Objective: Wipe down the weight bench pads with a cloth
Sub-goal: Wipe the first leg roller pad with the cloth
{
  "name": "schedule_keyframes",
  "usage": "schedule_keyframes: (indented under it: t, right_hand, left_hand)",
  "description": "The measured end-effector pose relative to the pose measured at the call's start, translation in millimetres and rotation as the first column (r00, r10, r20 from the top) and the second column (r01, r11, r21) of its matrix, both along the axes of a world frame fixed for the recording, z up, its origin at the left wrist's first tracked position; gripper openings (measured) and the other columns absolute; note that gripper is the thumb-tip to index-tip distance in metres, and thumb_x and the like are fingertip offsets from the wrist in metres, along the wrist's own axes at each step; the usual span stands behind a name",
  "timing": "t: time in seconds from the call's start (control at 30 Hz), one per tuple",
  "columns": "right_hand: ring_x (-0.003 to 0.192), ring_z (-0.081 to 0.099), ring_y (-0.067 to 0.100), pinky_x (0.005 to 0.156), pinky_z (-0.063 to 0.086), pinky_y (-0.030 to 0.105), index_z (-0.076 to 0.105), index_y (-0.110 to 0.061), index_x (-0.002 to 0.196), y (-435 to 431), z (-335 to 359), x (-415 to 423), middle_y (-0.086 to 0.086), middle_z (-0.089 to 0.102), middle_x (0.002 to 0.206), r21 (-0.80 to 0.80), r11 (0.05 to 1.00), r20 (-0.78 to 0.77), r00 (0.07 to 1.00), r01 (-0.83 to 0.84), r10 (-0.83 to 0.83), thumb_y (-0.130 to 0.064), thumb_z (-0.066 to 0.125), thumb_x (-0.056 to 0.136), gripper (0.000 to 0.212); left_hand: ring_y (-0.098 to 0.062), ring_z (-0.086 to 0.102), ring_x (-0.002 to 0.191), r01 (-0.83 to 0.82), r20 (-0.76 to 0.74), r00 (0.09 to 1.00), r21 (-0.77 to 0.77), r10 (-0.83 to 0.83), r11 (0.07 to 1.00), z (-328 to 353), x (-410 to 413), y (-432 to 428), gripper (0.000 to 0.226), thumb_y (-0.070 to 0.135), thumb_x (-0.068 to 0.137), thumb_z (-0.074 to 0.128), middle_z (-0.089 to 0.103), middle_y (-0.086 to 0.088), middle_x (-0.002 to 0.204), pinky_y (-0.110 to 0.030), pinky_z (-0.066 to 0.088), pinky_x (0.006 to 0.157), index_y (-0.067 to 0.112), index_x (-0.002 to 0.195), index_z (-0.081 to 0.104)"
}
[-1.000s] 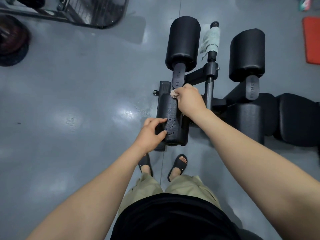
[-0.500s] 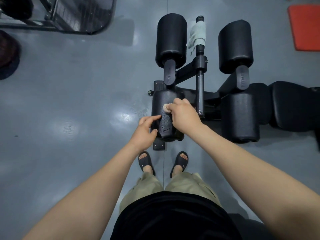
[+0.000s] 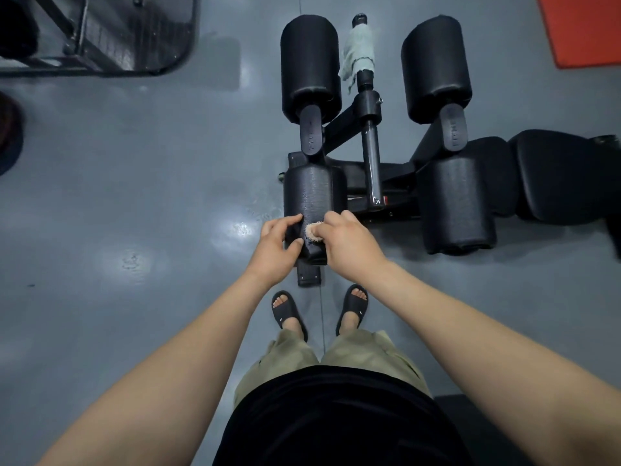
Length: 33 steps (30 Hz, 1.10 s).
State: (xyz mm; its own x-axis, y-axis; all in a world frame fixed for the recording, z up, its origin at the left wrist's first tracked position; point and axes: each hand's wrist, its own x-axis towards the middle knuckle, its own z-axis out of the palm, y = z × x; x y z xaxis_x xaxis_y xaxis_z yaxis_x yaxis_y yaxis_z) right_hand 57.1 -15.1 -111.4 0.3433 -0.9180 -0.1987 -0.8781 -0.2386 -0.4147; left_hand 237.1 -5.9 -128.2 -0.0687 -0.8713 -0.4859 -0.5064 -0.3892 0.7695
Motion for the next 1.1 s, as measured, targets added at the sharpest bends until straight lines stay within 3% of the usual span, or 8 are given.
schedule_keyframes:
  t: [0.27,0.47,0.57,0.63,0.7,0.87,1.03,1.1]
  right_hand:
    - [0.09,0.044,0.024,0.063,0.051,0.041,0.069,-0.015,0.112,28,3,-4,0.001,0.051,0.098,0.026,0.999,0.0,0.999,-0.043,0.043,-0.002,0.06,0.082,0.034]
    - [0.079,0.046,0.024,0.057,0.037,0.032,0.071,-0.014,0.1,45,-3,-9,0.0,0.05,0.088,-0.031,0.999,0.062,0.998,-0.029,0.031,0.002,0.065,0.073,0.032]
    - [0.082,0.047,0.024,0.06,0.041,0.033,0.072,-0.016,0.099,53,-10,-14,0.001,0.05,0.089,-0.017,0.999,0.077,0.996,-0.051,0.052,0.001,0.065,0.075,0.029]
    - [0.092,0.048,0.025,0.068,0.048,0.037,0.072,-0.02,0.107,64,-15,-22,0.0,0.051,0.094,0.085,0.992,0.039,0.995,-0.096,0.093,-0.003,0.06,0.081,0.033]
    - [0.093,0.051,0.026,0.07,0.052,0.041,0.073,-0.019,0.112,74,-14,-33,0.002,0.054,0.094,0.121,0.992,0.076,0.997,-0.042,0.033,-0.005,0.055,0.082,0.038]
    - [0.086,0.059,0.031,0.068,0.052,0.038,0.07,-0.013,0.111,34,13,-28,0.007,0.057,0.095,-0.054,0.991,0.215,0.97,0.126,-0.112,-0.016,0.049,0.089,0.03]
    - [0.081,0.06,0.033,0.07,0.053,0.044,0.065,-0.006,0.106,-50,32,-11,0.012,0.055,0.103,-0.116,0.964,0.162,0.962,0.239,-0.219,-0.016,0.054,0.096,0.018]
    - [0.08,0.057,0.032,0.07,0.047,0.038,0.062,-0.006,0.109,-79,33,-1,0.015,0.054,0.109,-0.091,0.96,0.122,0.96,0.264,-0.252,-0.015,0.051,0.098,0.018]
  left_hand:
    - [-0.018,0.052,0.122,-0.023,0.004,1.0,0.007,0.023,1.0,-2,-1,-3,0.045,0.019,0.096,0.064,0.036,0.007,0.132,-0.039,0.044,0.112,0.04,0.134,0.053]
    - [-0.02,0.056,0.119,-0.013,0.014,1.0,0.002,0.013,1.0,-5,-2,-6,0.044,0.019,0.094,0.067,0.036,0.004,0.132,-0.04,0.045,0.111,0.042,0.13,0.054]
    - [-0.022,0.056,0.12,-0.007,0.007,1.0,0.0,0.007,1.0,-5,-1,-7,0.043,0.019,0.094,0.067,0.035,0.004,0.132,-0.04,0.045,0.112,0.044,0.127,0.054]
    - [-0.024,0.056,0.122,-0.011,0.006,1.0,0.006,0.011,1.0,-6,-1,-8,0.042,0.019,0.094,0.067,0.035,0.003,0.133,-0.041,0.046,0.111,0.044,0.125,0.054]
    - [-0.024,0.055,0.122,-0.006,0.001,1.0,0.023,0.006,1.0,-6,-1,-9,0.042,0.019,0.094,0.067,0.034,0.004,0.133,-0.042,0.047,0.11,0.044,0.125,0.054]
    - [-0.02,0.054,0.121,0.013,0.009,1.0,0.012,-0.013,1.0,-5,0,-9,0.044,0.016,0.092,0.068,0.035,0.002,0.132,-0.036,0.042,0.114,0.044,0.123,0.053]
    - [-0.017,0.053,0.115,0.021,0.03,0.999,0.003,-0.021,1.0,-1,-3,-10,0.048,0.015,0.092,0.067,0.035,-0.002,0.134,-0.033,0.044,0.11,0.036,0.13,0.049]
    - [-0.016,0.052,0.117,-0.01,0.043,0.999,0.018,0.009,1.0,-1,-4,-9,0.056,0.017,0.091,0.069,0.033,-0.004,0.141,-0.032,0.044,0.109,0.027,0.141,0.043]
